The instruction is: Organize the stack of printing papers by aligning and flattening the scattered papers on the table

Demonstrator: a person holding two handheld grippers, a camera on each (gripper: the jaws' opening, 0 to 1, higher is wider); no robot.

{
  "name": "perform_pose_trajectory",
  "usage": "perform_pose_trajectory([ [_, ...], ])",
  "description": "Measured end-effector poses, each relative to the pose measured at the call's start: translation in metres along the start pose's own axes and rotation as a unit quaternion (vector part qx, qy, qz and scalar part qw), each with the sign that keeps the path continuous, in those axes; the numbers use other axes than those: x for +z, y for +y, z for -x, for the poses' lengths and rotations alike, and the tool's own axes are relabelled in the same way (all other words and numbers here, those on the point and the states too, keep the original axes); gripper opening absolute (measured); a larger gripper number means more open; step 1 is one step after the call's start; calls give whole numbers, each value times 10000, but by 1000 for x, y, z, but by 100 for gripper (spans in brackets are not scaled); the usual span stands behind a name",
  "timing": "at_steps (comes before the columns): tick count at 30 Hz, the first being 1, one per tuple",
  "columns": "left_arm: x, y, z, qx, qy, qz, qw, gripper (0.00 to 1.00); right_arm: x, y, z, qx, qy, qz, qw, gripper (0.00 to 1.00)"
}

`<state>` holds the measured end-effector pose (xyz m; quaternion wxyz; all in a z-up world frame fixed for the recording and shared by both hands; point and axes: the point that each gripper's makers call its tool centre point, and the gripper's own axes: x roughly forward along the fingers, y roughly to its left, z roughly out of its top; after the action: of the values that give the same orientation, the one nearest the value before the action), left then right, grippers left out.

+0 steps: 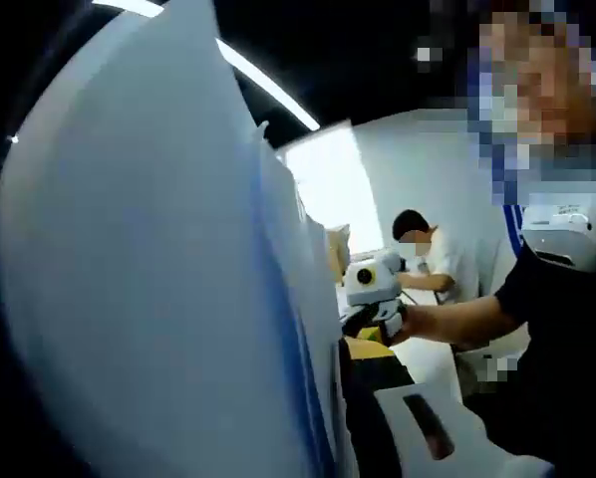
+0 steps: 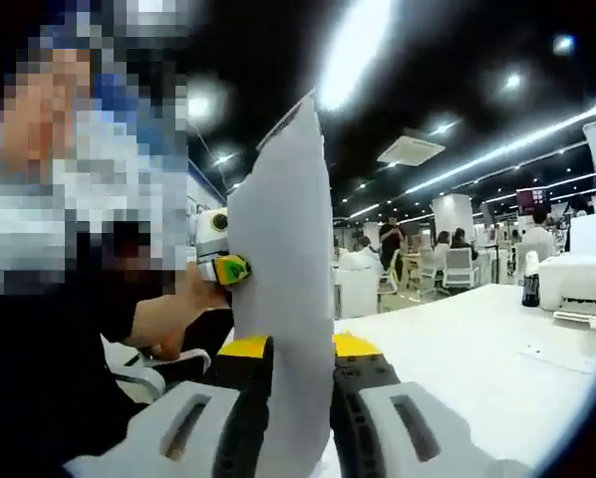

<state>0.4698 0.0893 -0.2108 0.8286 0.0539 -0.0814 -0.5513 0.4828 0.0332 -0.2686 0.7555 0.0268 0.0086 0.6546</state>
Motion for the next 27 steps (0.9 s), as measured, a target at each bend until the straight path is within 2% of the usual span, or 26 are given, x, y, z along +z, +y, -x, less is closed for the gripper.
perform_pose_trajectory([
  [7,11,-12,-6,-345,-278,229,9988,21,2,9,-9,138,4,3,9999,20],
  [13,10,-14,-10,-417,-238,207,9986,21,1,13,-13,223,66,84,9997,19],
  [17,4,-17,-11,-469,-159,234,9985,21,-3,13,-13,243,112,65,9996,12],
  [21,2,-15,-10,-419,-123,213,9988,20,-3,18,-11,365,69,49,9993,0],
  [24,7,-10,-5,-338,-183,225,9990,21,-1,20,-9,375,125,123,9991,0],
  [27,9,-5,-1,-236,-118,103,9996,21,1,20,-4,391,241,148,9988,0],
])
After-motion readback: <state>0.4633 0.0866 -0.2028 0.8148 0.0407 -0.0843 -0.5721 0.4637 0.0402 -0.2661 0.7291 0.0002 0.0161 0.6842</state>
